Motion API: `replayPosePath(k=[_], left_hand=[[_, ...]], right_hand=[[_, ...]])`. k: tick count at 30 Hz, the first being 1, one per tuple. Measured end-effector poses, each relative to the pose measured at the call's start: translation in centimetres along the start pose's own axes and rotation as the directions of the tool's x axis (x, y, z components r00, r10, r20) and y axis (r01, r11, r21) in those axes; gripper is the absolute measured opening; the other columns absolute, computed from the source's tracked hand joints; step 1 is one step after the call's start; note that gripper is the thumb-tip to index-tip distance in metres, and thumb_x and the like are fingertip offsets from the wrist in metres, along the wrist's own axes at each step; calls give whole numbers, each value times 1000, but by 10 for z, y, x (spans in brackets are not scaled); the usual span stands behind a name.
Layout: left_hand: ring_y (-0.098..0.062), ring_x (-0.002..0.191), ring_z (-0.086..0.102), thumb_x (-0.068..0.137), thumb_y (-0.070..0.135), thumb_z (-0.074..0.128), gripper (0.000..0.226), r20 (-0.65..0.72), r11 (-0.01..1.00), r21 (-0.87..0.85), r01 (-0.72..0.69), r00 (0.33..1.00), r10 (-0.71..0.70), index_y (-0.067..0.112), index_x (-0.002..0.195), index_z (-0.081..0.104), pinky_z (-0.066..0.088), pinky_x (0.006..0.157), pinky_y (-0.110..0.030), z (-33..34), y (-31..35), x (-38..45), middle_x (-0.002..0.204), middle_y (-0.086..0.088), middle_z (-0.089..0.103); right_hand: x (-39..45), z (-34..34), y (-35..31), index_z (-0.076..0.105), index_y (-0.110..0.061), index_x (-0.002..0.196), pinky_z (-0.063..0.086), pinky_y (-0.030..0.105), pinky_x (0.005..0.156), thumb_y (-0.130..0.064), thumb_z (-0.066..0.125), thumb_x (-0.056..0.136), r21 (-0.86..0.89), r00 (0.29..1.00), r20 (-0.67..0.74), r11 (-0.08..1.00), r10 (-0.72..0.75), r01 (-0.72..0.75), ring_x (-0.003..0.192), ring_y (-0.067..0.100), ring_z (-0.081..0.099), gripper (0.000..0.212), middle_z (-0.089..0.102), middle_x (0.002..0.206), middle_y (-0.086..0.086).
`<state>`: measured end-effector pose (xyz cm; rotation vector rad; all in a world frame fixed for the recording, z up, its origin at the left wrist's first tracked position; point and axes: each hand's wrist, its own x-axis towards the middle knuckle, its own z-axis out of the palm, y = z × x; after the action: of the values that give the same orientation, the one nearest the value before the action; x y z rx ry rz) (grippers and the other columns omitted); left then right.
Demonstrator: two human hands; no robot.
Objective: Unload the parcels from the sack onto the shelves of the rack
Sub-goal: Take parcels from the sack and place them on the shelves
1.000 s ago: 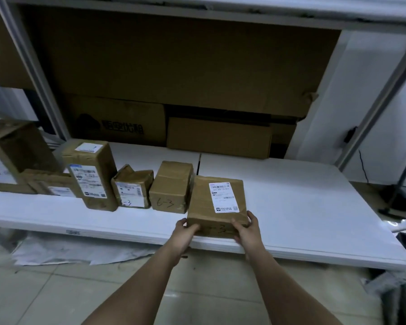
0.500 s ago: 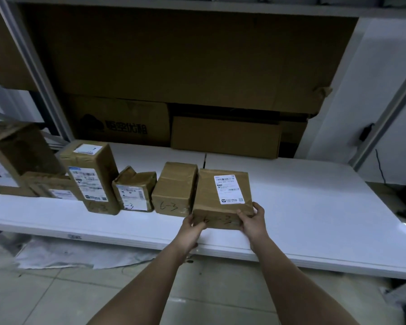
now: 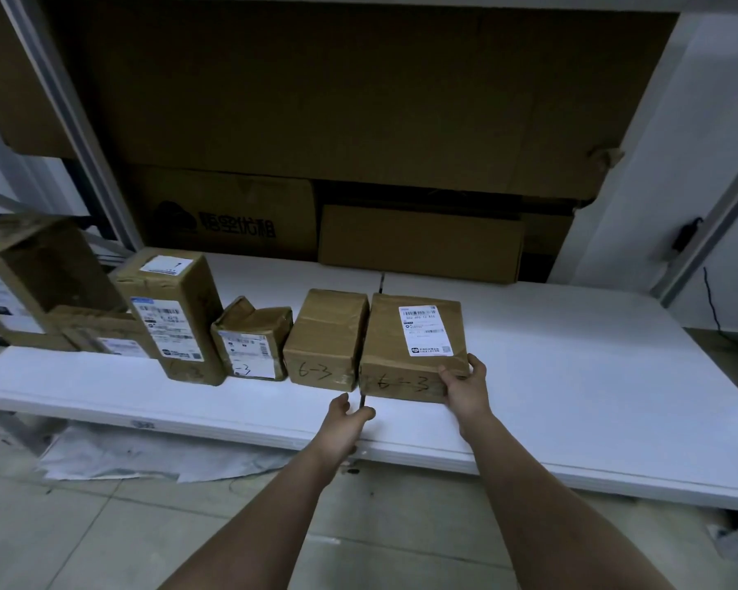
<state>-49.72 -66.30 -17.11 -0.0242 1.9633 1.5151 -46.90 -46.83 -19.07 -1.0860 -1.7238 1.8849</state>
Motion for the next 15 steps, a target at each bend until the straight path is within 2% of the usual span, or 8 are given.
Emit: replayPosePath(k=[7,10,12,13,15], left_hand=[[-25,129,42,95,27,52,65,-13,1000,12,23,1000,-23,19,151,20,41,92,-32,1,-1,4,151,-3,33],[-27,124,45,95,24,50,59,-52,999,5,43,998,-43,17,148,26,42,93,-35,3,-4,8,144,-11,42],[-30,124,46,94,22,49,56,-82,997,26,71,994,-69,15,146,28,42,98,-37,4,-1,6,141,-15,44],[-32,124,46,94,21,48,55,-84,995,26,100,992,-97,14,146,29,43,97,-38,4,4,1,141,-17,44],[-32,119,49,95,21,48,56,-91,989,38,145,986,-141,11,146,28,46,85,-35,5,14,-15,141,-19,44]], right_hand=[[-2,-4,-3,26,-15,148,43,40,104,-18,60,95,-49,1000,14,999,-9,10,121,29,54,64,52,136,12],[-8,-8,-4,27,-16,149,39,40,105,-33,56,96,-97,997,-76,995,10,-18,129,32,46,62,43,144,15],[-17,-15,-6,32,-14,147,37,41,107,-35,52,97,-149,988,-144,985,64,-85,130,34,45,57,42,145,17],[-22,-20,-11,35,-12,144,36,41,107,-34,51,98,-154,978,-180,980,101,-129,129,34,46,54,44,144,17],[-40,-30,-18,44,-7,138,36,34,105,-28,50,99,-189,966,-192,959,175,-211,126,32,49,44,50,139,16]])
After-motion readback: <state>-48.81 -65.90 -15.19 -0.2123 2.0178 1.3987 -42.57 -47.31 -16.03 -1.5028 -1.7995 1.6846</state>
